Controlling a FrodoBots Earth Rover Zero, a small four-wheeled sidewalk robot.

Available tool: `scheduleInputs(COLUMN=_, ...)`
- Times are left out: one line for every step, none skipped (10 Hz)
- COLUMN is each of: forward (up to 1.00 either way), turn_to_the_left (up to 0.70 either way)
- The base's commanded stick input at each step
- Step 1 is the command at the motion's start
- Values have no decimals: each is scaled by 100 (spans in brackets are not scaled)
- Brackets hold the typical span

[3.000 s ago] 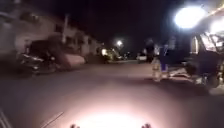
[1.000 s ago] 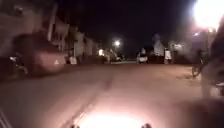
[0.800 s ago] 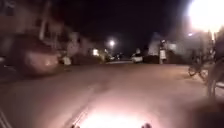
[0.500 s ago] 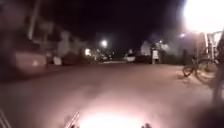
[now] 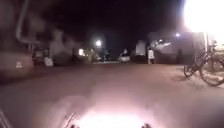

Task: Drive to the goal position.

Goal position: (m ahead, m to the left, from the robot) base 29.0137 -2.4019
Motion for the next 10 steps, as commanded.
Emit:
scheduleInputs(forward=100, turn_to_the_left=0)
scheduleInputs(forward=100, turn_to_the_left=0)
scheduleInputs(forward=100, turn_to_the_left=0)
scheduleInputs(forward=100, turn_to_the_left=0)
scheduleInputs(forward=100, turn_to_the_left=0)
scheduleInputs(forward=100, turn_to_the_left=0)
scheduleInputs(forward=100, turn_to_the_left=0)
scheduleInputs(forward=100, turn_to_the_left=0)
scheduleInputs(forward=100, turn_to_the_left=0)
scheduleInputs(forward=100, turn_to_the_left=0)
